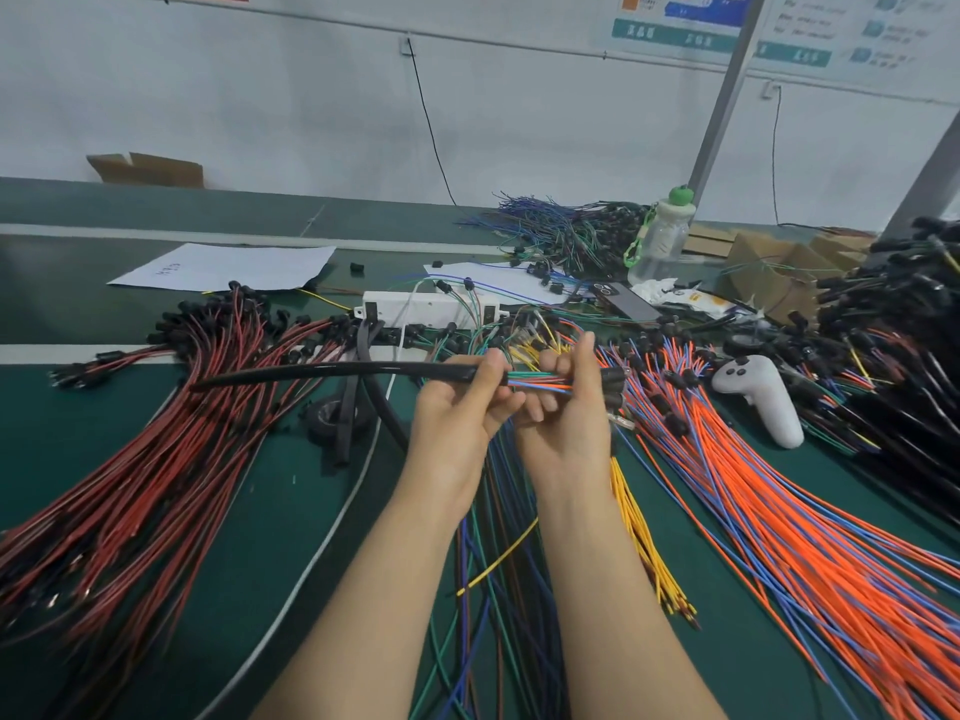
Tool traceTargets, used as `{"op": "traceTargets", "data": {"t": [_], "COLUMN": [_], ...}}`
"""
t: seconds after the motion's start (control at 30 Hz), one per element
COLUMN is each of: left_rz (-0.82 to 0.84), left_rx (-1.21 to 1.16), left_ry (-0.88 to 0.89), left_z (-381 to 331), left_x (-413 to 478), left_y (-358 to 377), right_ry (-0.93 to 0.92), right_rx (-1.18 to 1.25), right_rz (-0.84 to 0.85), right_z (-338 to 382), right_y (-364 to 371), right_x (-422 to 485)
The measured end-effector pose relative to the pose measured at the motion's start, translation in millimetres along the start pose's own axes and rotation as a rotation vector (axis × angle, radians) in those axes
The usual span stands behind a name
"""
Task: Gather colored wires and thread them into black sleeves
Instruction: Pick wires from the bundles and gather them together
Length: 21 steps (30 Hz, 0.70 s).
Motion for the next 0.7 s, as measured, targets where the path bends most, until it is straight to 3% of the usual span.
{"op": "traceTargets", "data": {"t": [0.2, 0.3, 0.43, 0.7], "left_rz": [-0.028, 0.016, 0.218, 0.162], "left_rx": [0.302, 0.183, -0.161, 0.073], "left_ry": [0.037, -0.051, -0.161, -0.072], "left_z": [15, 16, 7, 11], "left_x": [-4, -2, -4, -8], "left_y": [1, 1, 7, 15], "right_ry": [-0.159, -0.111, -0.008, 0.110], "right_rx": [-0.471, -0.389, -0.199, -0.214], "right_rz": [-0.104, -0.028, -0.012, 0.045], "right_z": [-7, -8, -6, -24], "right_y": [-9, -5, -5, 2], "right_x": [-1, 2, 5, -1]}}
Point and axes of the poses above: each hand's wrist, its own x-axis towards the middle knuckle, its own y-axis out of the palm, z = x × y, the point moved 8 cm from there along x, towards the middle knuckle, and after that the axes turned 3 degrees about -y, right-handed, at the moved point
